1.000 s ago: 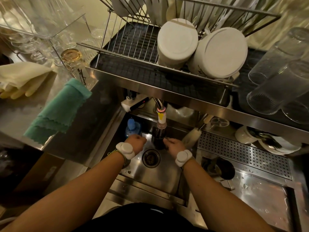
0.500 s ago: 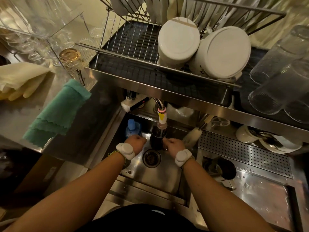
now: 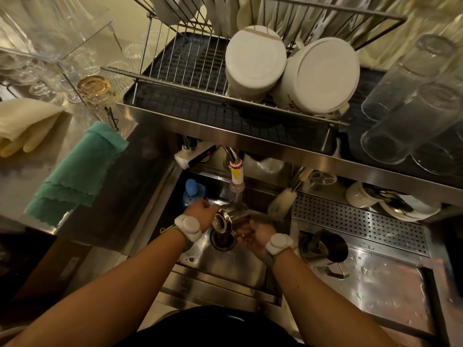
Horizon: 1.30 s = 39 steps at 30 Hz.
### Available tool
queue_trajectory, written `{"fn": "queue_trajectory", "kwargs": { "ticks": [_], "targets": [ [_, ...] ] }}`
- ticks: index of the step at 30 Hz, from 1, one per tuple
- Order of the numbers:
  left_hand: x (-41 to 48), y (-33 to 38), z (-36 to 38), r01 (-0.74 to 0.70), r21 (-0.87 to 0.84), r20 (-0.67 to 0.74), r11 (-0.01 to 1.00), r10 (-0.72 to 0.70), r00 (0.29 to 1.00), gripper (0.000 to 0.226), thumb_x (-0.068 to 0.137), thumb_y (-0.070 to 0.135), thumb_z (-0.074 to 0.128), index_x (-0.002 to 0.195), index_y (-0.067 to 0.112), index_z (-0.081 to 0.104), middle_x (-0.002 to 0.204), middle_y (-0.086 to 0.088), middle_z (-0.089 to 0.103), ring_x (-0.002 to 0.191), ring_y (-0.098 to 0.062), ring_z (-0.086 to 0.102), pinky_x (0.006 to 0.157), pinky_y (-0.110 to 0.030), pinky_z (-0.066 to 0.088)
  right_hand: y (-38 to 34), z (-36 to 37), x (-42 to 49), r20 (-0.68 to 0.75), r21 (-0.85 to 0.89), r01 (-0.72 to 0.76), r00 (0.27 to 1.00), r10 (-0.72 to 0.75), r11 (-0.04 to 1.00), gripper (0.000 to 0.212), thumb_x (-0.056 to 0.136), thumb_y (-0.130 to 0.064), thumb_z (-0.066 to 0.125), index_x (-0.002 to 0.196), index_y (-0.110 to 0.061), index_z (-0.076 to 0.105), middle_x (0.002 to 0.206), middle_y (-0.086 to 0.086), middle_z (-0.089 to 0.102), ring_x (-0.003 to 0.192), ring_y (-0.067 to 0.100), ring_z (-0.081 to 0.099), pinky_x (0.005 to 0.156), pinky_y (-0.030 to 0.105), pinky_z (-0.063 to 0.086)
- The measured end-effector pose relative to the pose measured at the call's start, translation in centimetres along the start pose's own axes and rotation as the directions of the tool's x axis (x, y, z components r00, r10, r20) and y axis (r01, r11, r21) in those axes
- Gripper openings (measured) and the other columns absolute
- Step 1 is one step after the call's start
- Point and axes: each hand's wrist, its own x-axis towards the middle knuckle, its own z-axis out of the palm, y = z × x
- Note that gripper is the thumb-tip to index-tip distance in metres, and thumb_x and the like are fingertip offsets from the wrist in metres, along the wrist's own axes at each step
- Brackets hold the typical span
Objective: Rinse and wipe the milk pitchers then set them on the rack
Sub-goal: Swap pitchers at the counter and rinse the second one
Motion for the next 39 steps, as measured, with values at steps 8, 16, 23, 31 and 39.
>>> {"fn": "queue_trajectory", "kwargs": {
  "ticks": [8, 16, 23, 31, 39],
  "targets": [
    [0.1, -0.3, -1.1, 0.022, -0.013, -0.111, 1.000, -0.023, 0.994, 0.044, 0.106, 0.032, 0.032, 0.131, 0.003, 0.053, 0.131, -0.022, 0.056, 0.122, -0.038, 0.052, 0.102, -0.042, 0.041, 1.2, 1.7, -0.1, 0.127, 0.205, -0.173, 0.981, 0.149, 0.963, 0.024, 0.102, -0.004, 0.042, 0.111, 0.000, 0.063, 0.082, 0.019, 0.072, 0.073, 0.023, 0.059, 0.047, 0.023, 0.052],
    [-0.2, -0.9, -1.1, 0.030, -0.162, -0.093, 0.986, -0.045, 0.995, 0.029, 0.096, 0.035, 0.051, 0.091, 0.009, 0.063, 0.084, -0.010, 0.063, 0.080, -0.026, 0.059, 0.070, -0.031, 0.044, -0.9, 1.1, 0.0, 0.061, -0.155, 0.017, 0.998, -0.008, 0.988, 0.026, 0.107, -0.019, 0.042, 0.096, -0.008, 0.063, 0.075, 0.010, 0.062, 0.066, 0.021, 0.060, 0.068, 0.044, 0.057],
    [0.1, -0.5, -0.5, 0.039, -0.085, -0.089, 0.996, -0.047, 0.995, 0.028, 0.091, 0.030, 0.059, 0.071, 0.012, 0.052, 0.069, -0.008, 0.053, 0.063, -0.021, 0.049, 0.059, -0.027, 0.035, -3.8, 1.3, 0.5, 0.164, -0.736, 0.372, 0.909, -0.383, 0.566, 0.032, 0.100, -0.024, 0.058, 0.100, 0.007, 0.067, 0.097, 0.025, 0.068, 0.091, 0.036, 0.064, 0.080, 0.039, 0.052],
    [0.2, -0.5, -0.4, 0.048, -0.059, -0.081, 0.997, -0.052, 0.995, 0.024, 0.092, 0.033, 0.058, 0.084, 0.010, 0.055, 0.075, -0.007, 0.055, 0.068, -0.022, 0.051, 0.061, -0.027, 0.037, -4.5, 0.4, 1.1, 0.156, -0.688, 0.444, 0.863, -0.481, 0.574, 0.026, 0.098, -0.023, 0.060, 0.073, -0.017, 0.058, 0.092, 0.004, 0.064, 0.088, 0.020, 0.058, 0.078, 0.029, 0.040],
    [0.5, -0.2, -0.6, 0.038, -0.047, -0.097, 0.998, -0.042, 0.994, 0.023, 0.090, 0.028, 0.058, 0.079, 0.009, 0.056, 0.075, -0.010, 0.056, 0.069, -0.023, 0.053, 0.064, -0.029, 0.040, -5.0, 1.9, 1.3, 0.171, -0.540, 0.539, 0.823, -0.542, 0.647, 0.015, 0.097, -0.025, 0.063, 0.088, -0.017, 0.071, 0.085, -0.001, 0.069, 0.082, 0.014, 0.062, 0.073, 0.022, 0.047]
  ]
}}
